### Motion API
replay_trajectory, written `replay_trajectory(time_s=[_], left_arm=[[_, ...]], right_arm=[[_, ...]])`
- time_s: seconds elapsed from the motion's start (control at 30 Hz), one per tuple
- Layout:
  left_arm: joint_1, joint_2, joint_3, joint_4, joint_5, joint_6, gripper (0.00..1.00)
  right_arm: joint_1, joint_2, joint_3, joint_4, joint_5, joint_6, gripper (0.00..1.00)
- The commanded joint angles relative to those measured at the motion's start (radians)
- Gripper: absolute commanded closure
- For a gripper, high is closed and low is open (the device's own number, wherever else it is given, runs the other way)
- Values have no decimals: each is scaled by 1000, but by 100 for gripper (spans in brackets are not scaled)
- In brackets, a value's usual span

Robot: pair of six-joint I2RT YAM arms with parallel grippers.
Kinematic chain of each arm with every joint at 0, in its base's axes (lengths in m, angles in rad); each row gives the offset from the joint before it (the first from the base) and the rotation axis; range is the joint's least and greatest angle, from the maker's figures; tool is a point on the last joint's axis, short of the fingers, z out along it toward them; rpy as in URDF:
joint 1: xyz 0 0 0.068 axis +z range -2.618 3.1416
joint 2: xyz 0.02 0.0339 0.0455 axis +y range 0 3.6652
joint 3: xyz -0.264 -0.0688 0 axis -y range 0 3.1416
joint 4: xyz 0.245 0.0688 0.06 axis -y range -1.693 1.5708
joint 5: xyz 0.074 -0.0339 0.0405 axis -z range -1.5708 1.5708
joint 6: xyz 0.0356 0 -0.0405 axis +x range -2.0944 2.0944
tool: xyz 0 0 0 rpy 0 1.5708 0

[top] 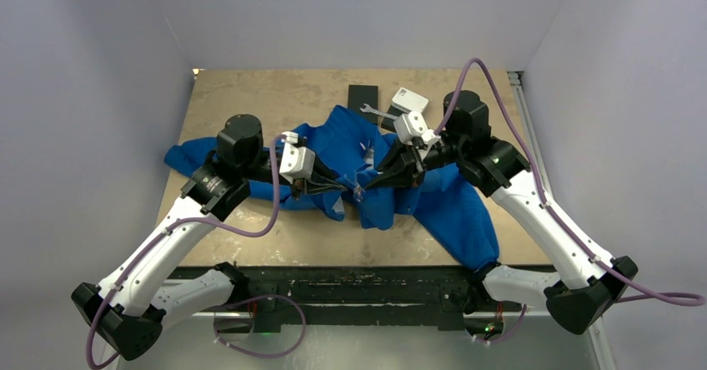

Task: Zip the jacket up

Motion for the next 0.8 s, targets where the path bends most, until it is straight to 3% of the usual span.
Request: replay_trajectory(time_s=[0.0, 0.77], left_arm=[[3, -24, 6, 77, 36, -33, 100], [3, -18, -4, 70, 50, -21, 100]], right_arm=[[5, -32, 20, 32, -29, 5, 100], [29, 10, 66, 18, -40, -16, 100]])
